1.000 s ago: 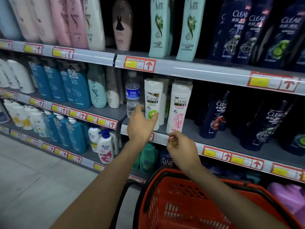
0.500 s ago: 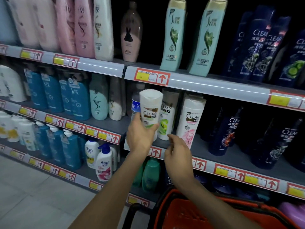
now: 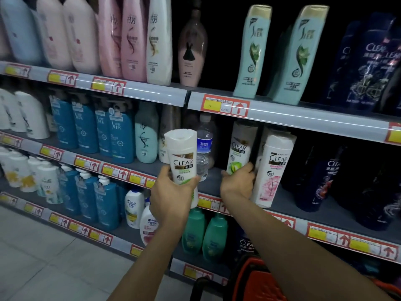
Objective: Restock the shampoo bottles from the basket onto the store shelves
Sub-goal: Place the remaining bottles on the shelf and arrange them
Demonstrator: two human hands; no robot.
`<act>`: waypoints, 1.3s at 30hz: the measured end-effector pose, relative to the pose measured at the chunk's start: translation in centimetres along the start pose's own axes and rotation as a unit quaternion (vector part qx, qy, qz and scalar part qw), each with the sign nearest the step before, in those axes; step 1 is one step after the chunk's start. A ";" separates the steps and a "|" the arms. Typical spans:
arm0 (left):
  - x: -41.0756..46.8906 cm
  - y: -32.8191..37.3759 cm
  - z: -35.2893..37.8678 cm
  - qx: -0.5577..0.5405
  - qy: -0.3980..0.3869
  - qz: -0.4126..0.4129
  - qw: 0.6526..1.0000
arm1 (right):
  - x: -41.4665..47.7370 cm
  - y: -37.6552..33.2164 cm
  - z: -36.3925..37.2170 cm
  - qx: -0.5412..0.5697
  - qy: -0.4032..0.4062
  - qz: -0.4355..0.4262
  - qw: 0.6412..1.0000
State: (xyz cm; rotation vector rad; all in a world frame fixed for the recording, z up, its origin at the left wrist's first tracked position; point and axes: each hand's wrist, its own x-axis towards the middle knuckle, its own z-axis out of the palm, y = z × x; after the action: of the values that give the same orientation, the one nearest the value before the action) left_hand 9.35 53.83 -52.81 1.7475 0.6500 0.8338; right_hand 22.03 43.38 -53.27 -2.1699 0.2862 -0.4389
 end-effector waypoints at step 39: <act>6.4 -3.6 -7.1 0.005 0.098 -0.017 0.995 | -5.9 -8.3 11.8 0.056 -0.159 -0.219 0.961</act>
State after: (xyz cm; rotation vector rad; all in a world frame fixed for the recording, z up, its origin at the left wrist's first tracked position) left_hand 7.54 63.90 -53.25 1.6710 0.8127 0.9883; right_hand 21.86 58.89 -54.30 -2.1462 -0.3956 -0.3295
